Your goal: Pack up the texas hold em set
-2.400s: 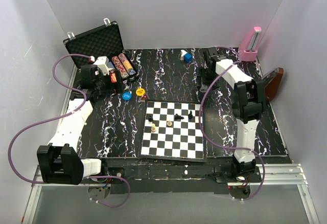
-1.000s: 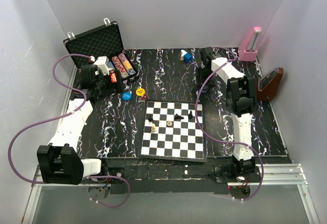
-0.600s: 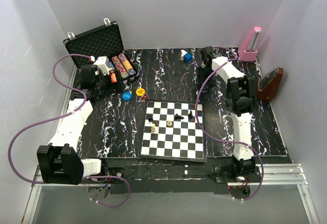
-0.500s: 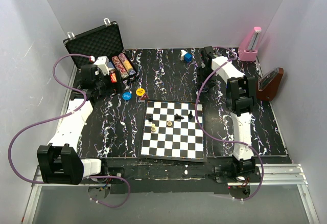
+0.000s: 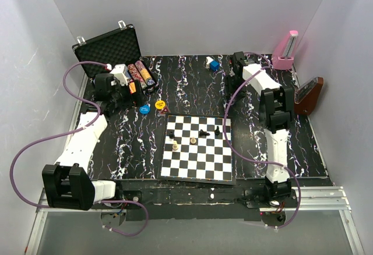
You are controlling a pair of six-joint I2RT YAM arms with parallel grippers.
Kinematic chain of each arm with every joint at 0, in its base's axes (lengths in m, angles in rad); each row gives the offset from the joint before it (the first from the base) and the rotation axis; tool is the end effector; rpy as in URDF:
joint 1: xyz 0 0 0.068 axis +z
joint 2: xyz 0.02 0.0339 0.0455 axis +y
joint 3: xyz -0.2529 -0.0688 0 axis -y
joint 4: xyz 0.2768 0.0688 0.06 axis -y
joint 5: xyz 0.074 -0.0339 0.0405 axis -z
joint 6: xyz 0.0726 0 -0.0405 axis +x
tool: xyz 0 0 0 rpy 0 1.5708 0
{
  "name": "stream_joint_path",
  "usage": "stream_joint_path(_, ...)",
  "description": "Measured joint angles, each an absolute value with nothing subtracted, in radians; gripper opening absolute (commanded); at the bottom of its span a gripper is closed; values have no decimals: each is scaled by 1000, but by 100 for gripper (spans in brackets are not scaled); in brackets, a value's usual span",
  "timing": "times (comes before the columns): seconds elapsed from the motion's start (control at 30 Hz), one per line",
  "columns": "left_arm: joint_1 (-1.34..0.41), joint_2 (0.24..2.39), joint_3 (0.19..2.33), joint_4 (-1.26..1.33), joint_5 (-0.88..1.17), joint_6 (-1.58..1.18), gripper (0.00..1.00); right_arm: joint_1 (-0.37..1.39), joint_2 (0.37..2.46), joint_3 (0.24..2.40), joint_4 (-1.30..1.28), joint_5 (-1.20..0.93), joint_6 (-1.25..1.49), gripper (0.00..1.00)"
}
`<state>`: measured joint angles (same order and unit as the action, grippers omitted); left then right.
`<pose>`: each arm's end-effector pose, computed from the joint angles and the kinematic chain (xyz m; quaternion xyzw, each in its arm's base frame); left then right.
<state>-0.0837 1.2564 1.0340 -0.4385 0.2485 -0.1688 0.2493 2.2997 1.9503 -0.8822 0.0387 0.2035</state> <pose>0.3363 -0.0461 0.2629 0.0165 0.8929 -0.1653 0.4185 0.5025 0.1250 0.1256 -0.0193 0.9853 0.0193 0.1687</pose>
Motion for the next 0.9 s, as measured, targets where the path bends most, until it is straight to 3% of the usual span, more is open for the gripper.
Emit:
stream_joint_path(0.27,-122,1322,1034,-410,318,-251,97,280,2240,1948,-882,22,183,45)
stream_joint_path(0.4,-135,1366,1036,-400,357,-288,97,302,2233,1946,-880,22,184,66)
stream_joint_path(0.53,-140,1378,1036,-395,378,-300,97,316,2233,1946,-880,22,191,75)
stream_joint_path(0.9,-140,1378,1036,-388,402,-301,97,314,2260,1946,-815,35,250,72)
